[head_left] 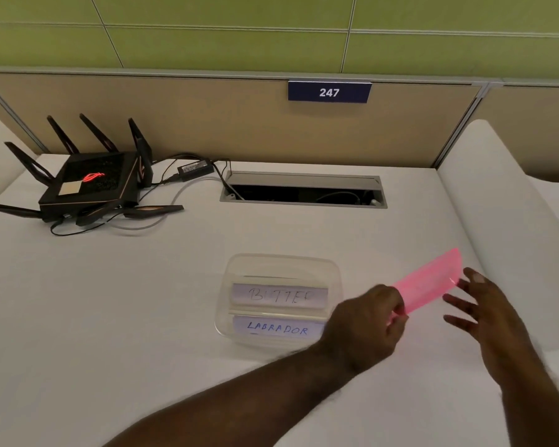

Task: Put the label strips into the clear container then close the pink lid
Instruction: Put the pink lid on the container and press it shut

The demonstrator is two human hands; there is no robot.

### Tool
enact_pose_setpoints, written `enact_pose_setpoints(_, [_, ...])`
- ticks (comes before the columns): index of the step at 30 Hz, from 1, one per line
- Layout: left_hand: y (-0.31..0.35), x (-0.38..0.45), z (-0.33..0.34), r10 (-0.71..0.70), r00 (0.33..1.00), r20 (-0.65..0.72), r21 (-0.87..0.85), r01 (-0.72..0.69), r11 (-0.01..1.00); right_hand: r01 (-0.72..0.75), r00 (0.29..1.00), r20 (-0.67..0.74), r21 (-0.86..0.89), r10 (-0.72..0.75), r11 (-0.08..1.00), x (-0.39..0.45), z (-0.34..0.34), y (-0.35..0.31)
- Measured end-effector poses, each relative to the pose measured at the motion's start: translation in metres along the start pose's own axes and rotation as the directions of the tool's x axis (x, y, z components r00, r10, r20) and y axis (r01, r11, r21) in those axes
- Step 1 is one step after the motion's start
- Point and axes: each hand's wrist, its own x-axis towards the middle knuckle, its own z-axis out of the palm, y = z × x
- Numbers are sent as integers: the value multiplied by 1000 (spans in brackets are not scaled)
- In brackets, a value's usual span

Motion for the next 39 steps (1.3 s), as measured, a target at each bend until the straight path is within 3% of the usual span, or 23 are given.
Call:
enact_pose_setpoints(3, [-8, -4, -37, -193, 981, -7, -313, 181, 932, 4, 997, -76, -85, -10, 996, 3, 17, 0])
enact_pose_setpoints(6, [-32, -19, -70, -408, 905, 124, -644, 386, 660, 15, 999, -48, -149, -22, 989, 8, 34, 4])
enact_pose_setpoints(8, [-49, -36, -89, -491, 853, 180, -734, 448, 510, 46, 999, -9, -224, -49, 974, 7, 48, 5])
enact_pose_setpoints(10, [-66, -55, -103, -569, 807, 161, -741, 479, 470, 70, 998, 20, -231, -67, 970, 4, 66, 9])
enact_pose_setpoints(12, [-83, -75, -112, -667, 742, 63, -698, 511, 503, 87, 996, 58, -257, -75, 962, 0, 87, 14])
enact_pose_setpoints(15, [-105, -98, -119, -729, 664, -166, -458, 602, 654, 134, 988, 124, -355, -96, 925, -4, 115, 18])
enact_pose_setpoints(22, [-131, -107, -121, -673, 642, -368, -132, 681, 721, 139, 971, 238, -476, -25, 868, 3, 158, 15])
enact_pose_setpoints(32, [-162, -95, -128, -679, 647, -346, -65, 706, 706, 167, 984, 153, -634, -89, 755, 5, 182, 26])
enact_pose_setpoints(39, [-174, -88, -126, -720, 637, -277, -10, 747, 665, 213, 977, 139, -605, -161, 767, 5, 186, 33])
